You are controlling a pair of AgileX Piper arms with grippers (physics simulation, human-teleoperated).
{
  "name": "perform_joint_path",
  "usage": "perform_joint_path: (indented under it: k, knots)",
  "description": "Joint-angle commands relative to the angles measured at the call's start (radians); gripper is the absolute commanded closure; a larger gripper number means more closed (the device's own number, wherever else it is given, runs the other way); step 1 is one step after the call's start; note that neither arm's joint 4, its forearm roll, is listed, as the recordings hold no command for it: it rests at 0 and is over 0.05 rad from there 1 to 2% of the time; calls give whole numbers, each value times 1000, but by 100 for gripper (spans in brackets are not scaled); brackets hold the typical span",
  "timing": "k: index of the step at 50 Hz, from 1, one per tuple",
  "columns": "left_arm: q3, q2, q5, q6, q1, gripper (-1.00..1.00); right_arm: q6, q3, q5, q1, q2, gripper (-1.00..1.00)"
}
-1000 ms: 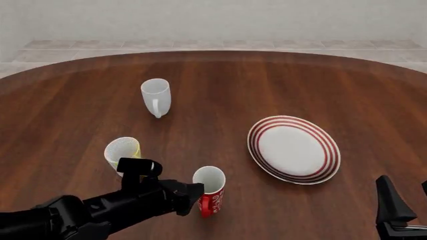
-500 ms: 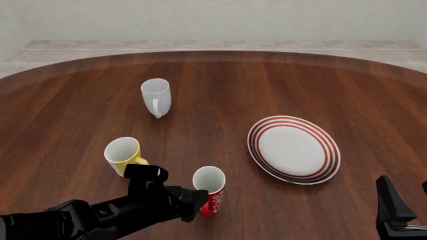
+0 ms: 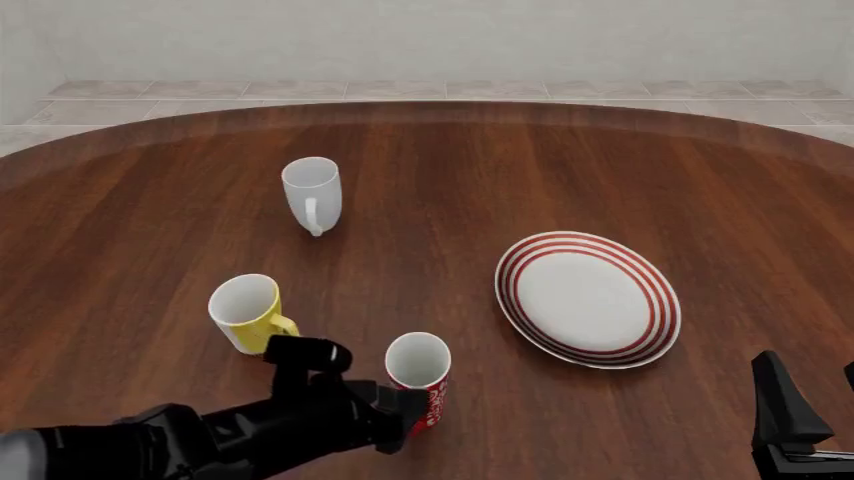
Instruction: Pick up the red mug and put it on the plate
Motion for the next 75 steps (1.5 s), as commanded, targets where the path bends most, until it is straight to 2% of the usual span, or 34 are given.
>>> perform_joint_path:
  k: [1, 59, 62, 64, 65, 66, 67, 70, 71, 75]
  knots:
    - [-9, 30, -18, -12, -24, -100, 1, 0, 0, 0, 0, -100]
    - [4, 111, -75, -36, -44, -100, -2, 0, -4, -3, -1, -100]
    - [6, 103, -75, -29, -41, -100, -2, 0, -4, -3, -1, -100]
    - [16, 63, -51, 14, -11, -100, -2, 0, -4, -3, 0, -100]
    - [8, 77, -55, 3, -25, -100, -1, 0, -3, -3, -1, -100]
    - [7, 69, -34, 37, -10, -100, -1, 0, -3, -3, 0, -100]
    - [26, 33, -26, 68, 19, 100, -1, 0, -3, -3, -1, -100]
    - [15, -13, 16, 141, 28, 100, -1, 0, -4, -4, -1, -100]
    - [13, -2, 13, 120, 19, 100, -1, 0, -4, -4, -1, -100]
    - [-3, 3, 24, 124, 4, 100, -1, 0, -5, -6, -1, -100]
